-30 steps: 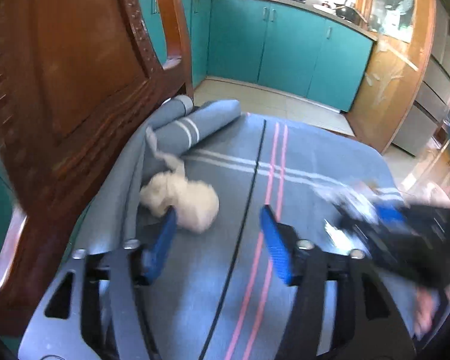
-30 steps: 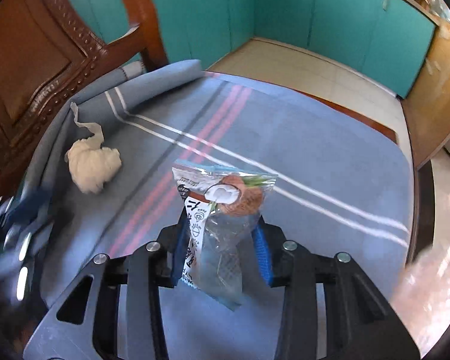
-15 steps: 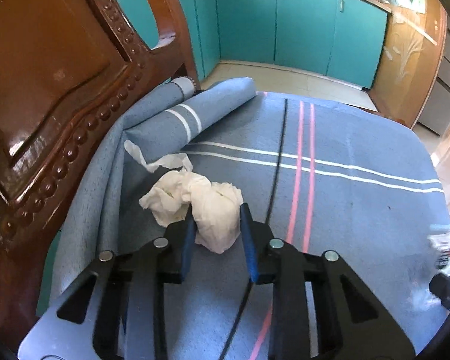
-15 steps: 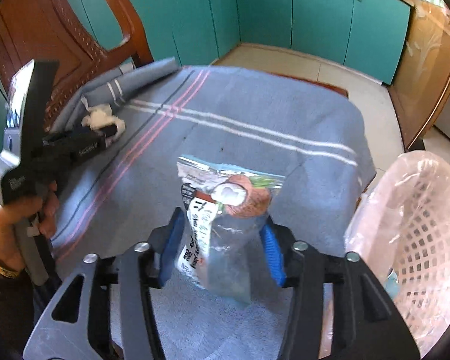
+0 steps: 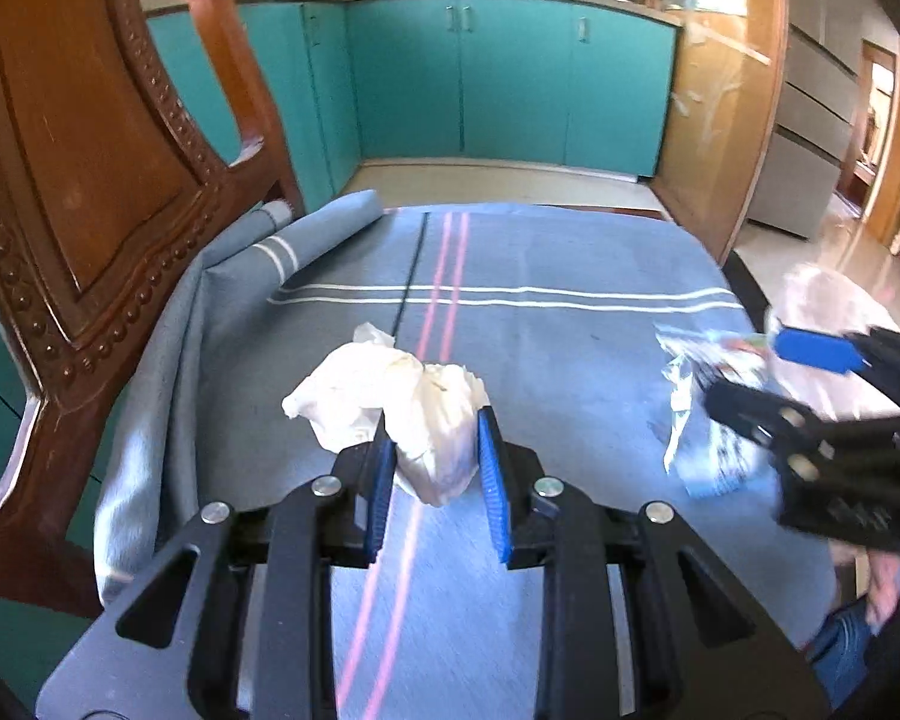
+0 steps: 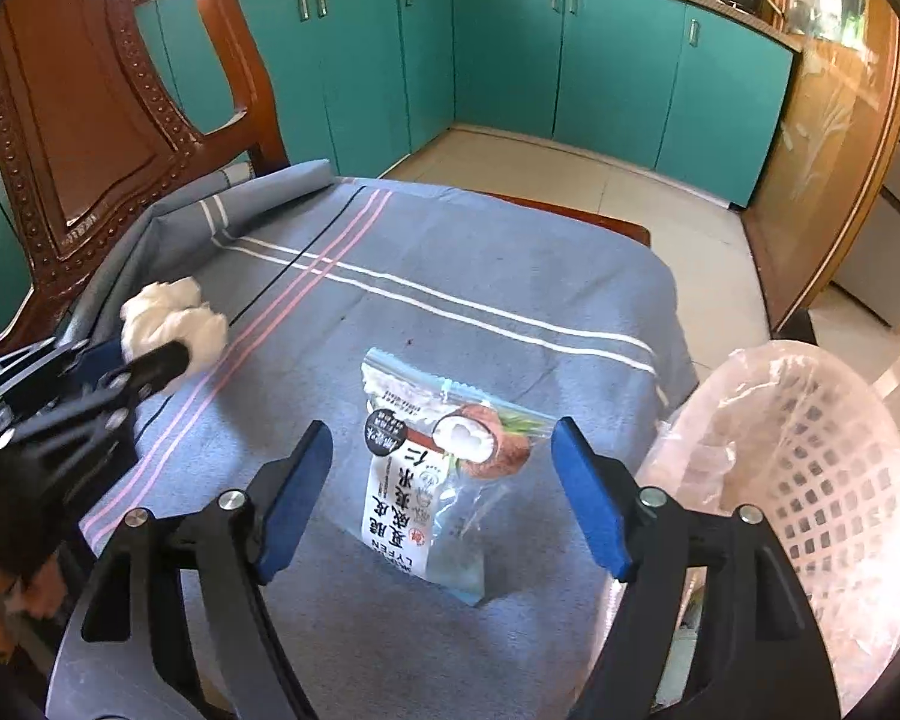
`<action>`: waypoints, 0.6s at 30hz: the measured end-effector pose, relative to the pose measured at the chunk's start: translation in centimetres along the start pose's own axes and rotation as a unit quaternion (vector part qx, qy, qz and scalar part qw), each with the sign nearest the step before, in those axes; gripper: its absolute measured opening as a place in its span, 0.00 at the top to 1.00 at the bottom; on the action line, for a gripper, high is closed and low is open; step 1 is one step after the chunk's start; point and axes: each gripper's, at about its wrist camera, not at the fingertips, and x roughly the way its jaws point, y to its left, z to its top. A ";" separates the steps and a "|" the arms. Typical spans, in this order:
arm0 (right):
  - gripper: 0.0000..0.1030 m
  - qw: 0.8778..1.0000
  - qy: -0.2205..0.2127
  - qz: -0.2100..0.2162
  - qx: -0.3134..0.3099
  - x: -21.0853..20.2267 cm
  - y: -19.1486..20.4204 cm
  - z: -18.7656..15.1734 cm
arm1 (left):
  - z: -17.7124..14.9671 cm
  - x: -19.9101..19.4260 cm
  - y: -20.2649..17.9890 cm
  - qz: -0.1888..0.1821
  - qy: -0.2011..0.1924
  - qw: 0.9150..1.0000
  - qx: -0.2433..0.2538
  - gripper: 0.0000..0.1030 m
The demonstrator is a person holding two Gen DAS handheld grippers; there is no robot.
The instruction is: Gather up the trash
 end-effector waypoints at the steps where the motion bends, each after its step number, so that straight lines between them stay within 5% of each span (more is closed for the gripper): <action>1: 0.28 1.000 0.001 -0.002 0.002 0.1 -0.1 0.0 | -0.2 -0.4 -0.2 -0.003 -0.001 1.000 0.003 0.74; 13: 0.28 1.000 0.011 -0.013 0.005 0.5 -0.1 -0.1 | -2.6 -0.7 -0.7 -0.046 0.034 0.998 0.007 0.69; 18: 0.20 1.000 0.027 0.005 0.015 1.2 -0.3 -0.3 | -3.4 -0.7 0.2 -0.037 0.044 0.998 -0.012 0.48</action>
